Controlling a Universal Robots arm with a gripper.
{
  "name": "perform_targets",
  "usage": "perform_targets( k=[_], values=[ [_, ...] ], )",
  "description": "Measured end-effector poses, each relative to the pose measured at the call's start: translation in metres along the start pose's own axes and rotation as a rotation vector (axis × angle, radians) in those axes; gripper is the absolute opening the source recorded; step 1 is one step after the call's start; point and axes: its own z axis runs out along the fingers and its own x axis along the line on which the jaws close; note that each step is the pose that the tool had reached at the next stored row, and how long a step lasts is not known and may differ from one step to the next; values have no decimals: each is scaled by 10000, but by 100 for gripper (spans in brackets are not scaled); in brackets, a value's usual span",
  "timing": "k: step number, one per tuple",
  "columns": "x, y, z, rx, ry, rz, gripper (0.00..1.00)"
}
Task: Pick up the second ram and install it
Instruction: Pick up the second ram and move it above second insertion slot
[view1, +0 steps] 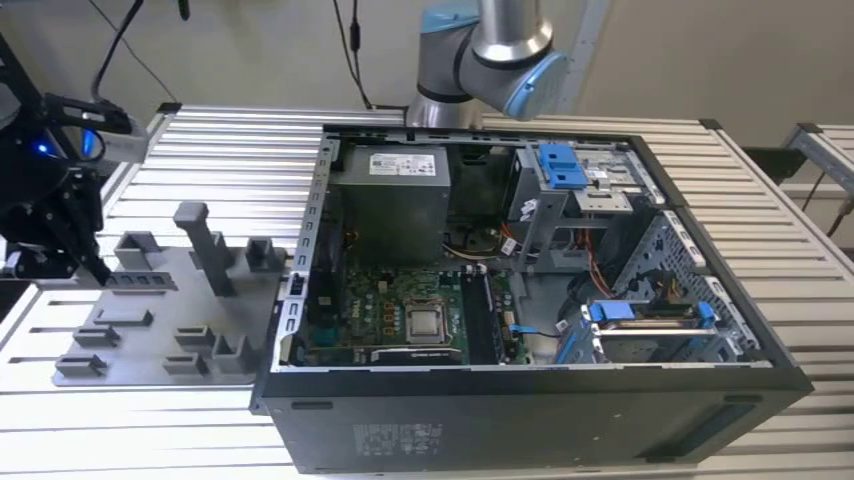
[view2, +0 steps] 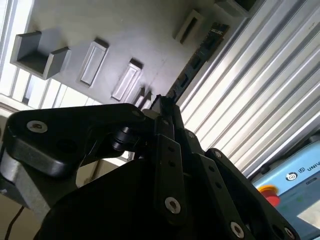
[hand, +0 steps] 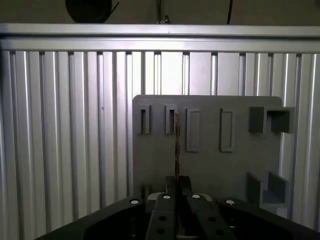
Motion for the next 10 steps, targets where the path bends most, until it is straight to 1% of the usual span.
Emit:
perform_targets(
  k=[4,10],
  values=[
    [-1,1,-70,10,0,0,14],
    [-3,4,-152,43,0,-1,14]
  ],
)
